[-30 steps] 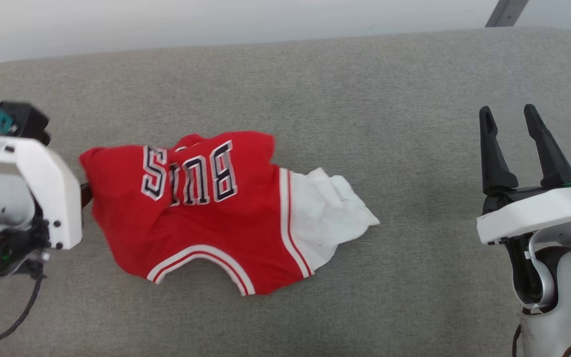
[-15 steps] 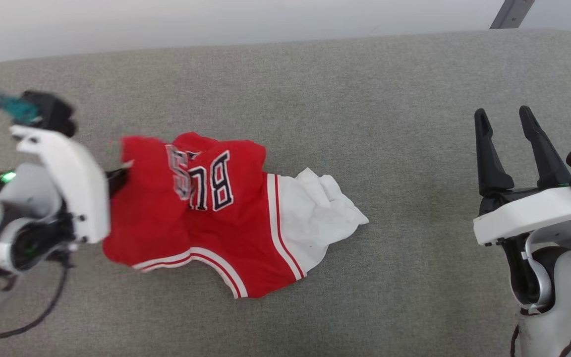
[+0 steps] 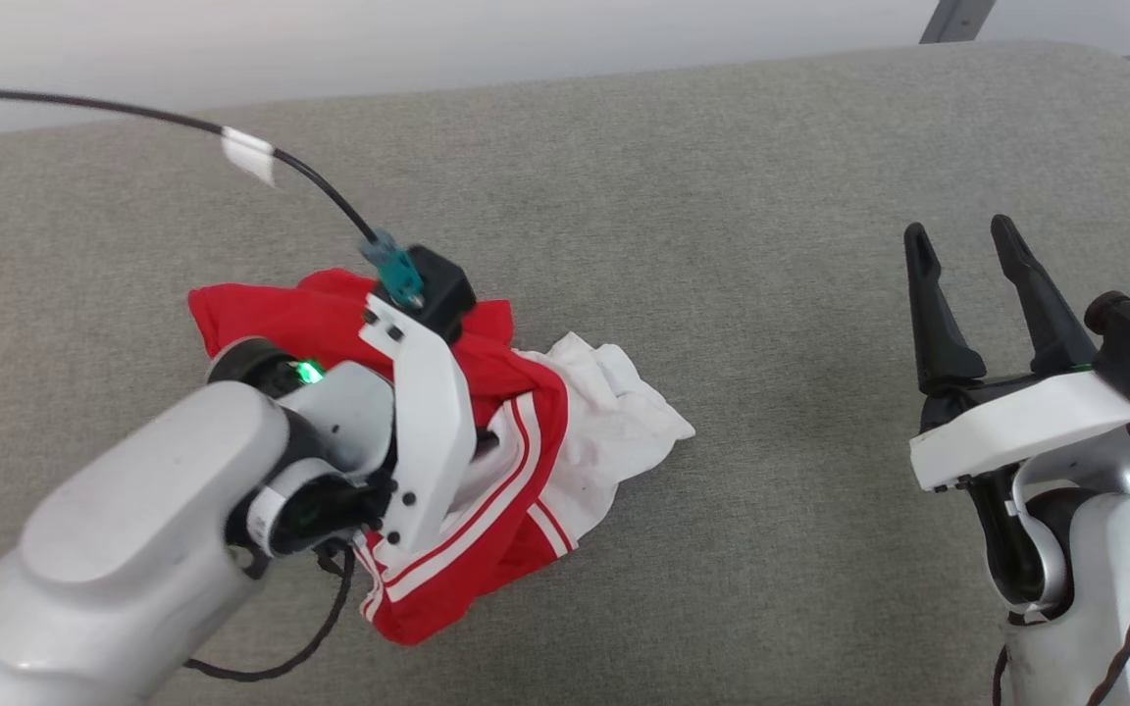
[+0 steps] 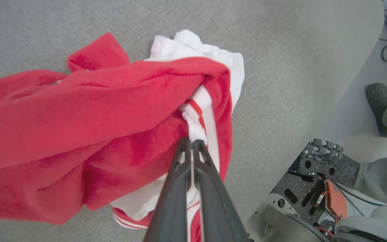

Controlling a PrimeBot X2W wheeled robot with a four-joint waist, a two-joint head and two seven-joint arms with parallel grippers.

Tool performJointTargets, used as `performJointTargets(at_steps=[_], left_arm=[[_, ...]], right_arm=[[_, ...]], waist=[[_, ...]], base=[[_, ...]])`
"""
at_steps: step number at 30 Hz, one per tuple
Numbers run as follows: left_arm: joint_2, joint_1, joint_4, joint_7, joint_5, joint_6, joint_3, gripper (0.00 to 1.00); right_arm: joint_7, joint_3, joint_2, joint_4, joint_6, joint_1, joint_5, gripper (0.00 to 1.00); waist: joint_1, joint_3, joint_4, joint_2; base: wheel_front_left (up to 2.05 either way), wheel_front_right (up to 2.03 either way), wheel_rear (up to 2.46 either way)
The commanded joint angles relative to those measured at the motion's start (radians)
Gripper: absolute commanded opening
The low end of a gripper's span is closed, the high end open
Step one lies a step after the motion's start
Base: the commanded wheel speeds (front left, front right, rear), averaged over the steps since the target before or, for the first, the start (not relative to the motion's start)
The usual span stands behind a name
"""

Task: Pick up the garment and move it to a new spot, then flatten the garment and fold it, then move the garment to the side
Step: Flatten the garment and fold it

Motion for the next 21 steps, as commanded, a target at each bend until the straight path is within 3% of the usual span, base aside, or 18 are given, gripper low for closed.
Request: performJointTargets(at_steps=[1, 3, 5, 6, 13, 21], left_arm=[[-0.018, 0.011, 0.036, -0.011, 0.024, -0.023, -0.019, 0.0], [-0.037, 0.02, 0.079, -0.02, 0.023, -0.041, -0.034, 0.0], [-0.052, 0.016, 0.116, -0.035, 0.027, -0.06, -0.039, 0.47], [-0.059, 0.014, 0.132, -0.041, 0.026, -0.07, -0.039, 1.0], [-0.045, -0.019, 0.149, -0.052, -0.012, -0.094, 0.006, 1.0], [0.027, -0.039, 0.084, 0.027, -0.046, -0.043, 0.029, 1.0]], right_arm=[[-0.007, 0.006, 0.0, 0.004, 0.0, -0.011, 0.007, 1.0], [-0.01, 0.009, 0.0, 0.009, 0.0, -0.012, 0.008, 1.0], [-0.014, 0.013, 0.0, 0.014, 0.0, -0.014, 0.01, 1.0], [-0.014, 0.013, 0.0, 0.016, 0.0, -0.014, 0.011, 1.0], [-0.016, 0.003, 0.0, 0.013, 0.0, -0.011, 0.009, 1.0], [-0.024, -0.011, 0.0, -0.009, 0.0, -0.017, -0.001, 1.0]], waist=[[0.0, 0.003, -0.008, 0.0], [0.0, 0.004, -0.013, 0.0], [0.0, 0.005, -0.016, 0.0], [0.0, 0.006, -0.016, 0.0], [0.0, 0.005, -0.006, 0.0], [0.0, 0.007, 0.012, 0.0]], base=[[0.0, 0.0, 0.0], [0.0, 0.0, 0.0], [0.0, 0.0, 0.0], [0.0, 0.0, 0.0], [0.0, 0.0, 0.0], [0.0, 0.0, 0.0]])
